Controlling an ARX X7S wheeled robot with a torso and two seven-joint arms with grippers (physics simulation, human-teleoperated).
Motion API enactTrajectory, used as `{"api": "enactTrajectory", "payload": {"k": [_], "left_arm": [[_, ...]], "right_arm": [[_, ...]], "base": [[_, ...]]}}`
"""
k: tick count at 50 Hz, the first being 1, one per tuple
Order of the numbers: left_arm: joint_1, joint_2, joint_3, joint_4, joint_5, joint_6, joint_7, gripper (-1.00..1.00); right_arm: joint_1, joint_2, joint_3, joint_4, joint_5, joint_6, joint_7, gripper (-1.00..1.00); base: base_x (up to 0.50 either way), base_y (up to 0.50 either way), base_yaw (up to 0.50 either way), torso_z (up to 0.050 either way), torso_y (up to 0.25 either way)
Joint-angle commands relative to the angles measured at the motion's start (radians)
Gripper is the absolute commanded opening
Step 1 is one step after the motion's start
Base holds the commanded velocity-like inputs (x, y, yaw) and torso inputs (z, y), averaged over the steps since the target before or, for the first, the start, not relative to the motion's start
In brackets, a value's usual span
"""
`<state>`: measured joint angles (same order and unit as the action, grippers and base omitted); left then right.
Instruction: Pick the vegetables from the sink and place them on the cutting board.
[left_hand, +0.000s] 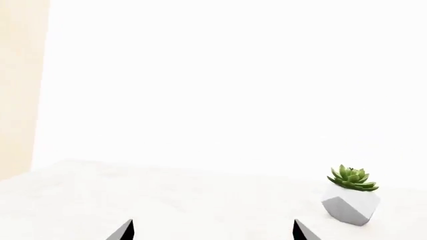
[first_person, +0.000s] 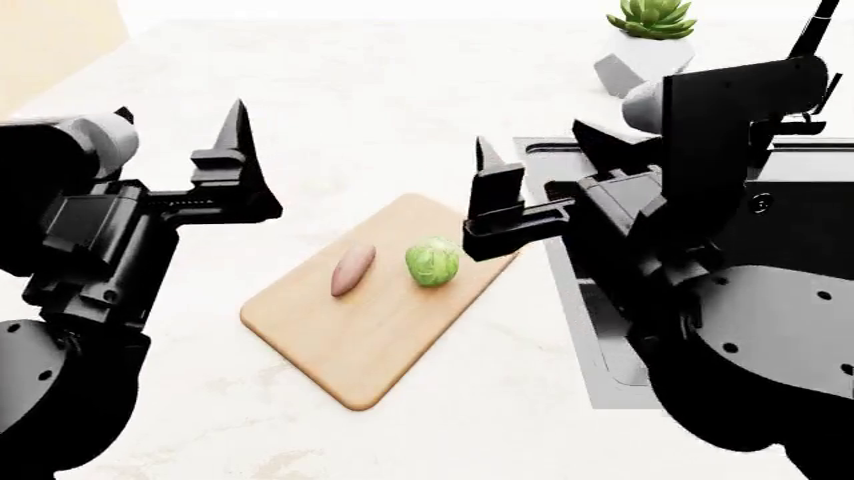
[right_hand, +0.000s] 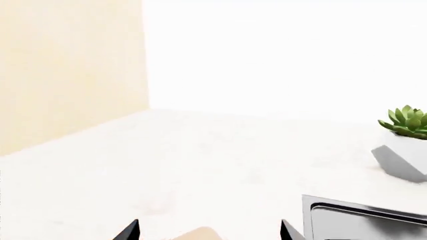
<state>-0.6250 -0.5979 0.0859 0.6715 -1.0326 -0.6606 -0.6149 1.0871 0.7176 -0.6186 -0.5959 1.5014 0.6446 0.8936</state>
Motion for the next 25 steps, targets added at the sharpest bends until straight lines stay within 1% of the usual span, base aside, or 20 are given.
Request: {"api": "enactTrajectory", "payload": {"k": [1,5,8,12,15,18,22,23,25], "left_arm": [[0.137,-0.030,-0.078,0.167,0.017,0.066,-0.037,1.00],[0.196,-0.028,-0.095,0.188,0.060,0.118,0.002,1.00],[0.249,-0.011,-0.125,0.189,0.081,0.176,0.030,1.00],[0.269,-0.005,-0.138,0.204,0.103,0.201,0.034,1.00],[0.284,0.006,-0.131,0.233,0.177,0.221,0.023,1.00],[0.311,0.035,-0.135,0.276,0.285,0.268,-0.002,1.00],[0.342,0.067,-0.112,0.316,0.420,0.323,-0.015,1.00],[0.347,0.072,-0.116,0.320,0.427,0.332,-0.021,1.00],[0.355,0.077,-0.135,0.328,0.421,0.343,-0.035,1.00]], "right_arm": [[-0.159,0.117,0.097,-0.250,-0.063,-0.125,0.042,1.00],[-0.266,0.147,0.129,-0.297,-0.156,-0.194,0.007,1.00],[-0.371,0.181,0.166,-0.328,-0.232,-0.269,-0.027,1.00],[-0.499,0.221,0.206,-0.358,-0.311,-0.353,-0.051,1.00],[-0.588,0.239,0.228,-0.373,-0.374,-0.410,-0.064,1.00],[-0.613,0.254,0.237,-0.391,-0.387,-0.422,-0.054,1.00],[-0.652,0.289,0.272,-0.437,-0.385,-0.469,-0.034,1.00],[-0.657,0.304,0.273,-0.449,-0.391,-0.485,-0.020,1.00],[-0.647,0.358,0.212,-0.451,-0.420,-0.571,0.010,1.00]], "base": [[0.00,0.00,0.00,0.000,0.000],[0.00,0.00,0.00,0.000,0.000],[0.00,0.00,0.00,0.000,0.000],[0.00,0.00,0.00,0.000,0.000],[0.00,0.00,0.00,0.000,0.000],[0.00,0.00,0.00,0.000,0.000],[0.00,0.00,0.00,0.000,0.000],[0.00,0.00,0.00,0.000,0.000],[0.00,0.00,0.00,0.000,0.000]]}}
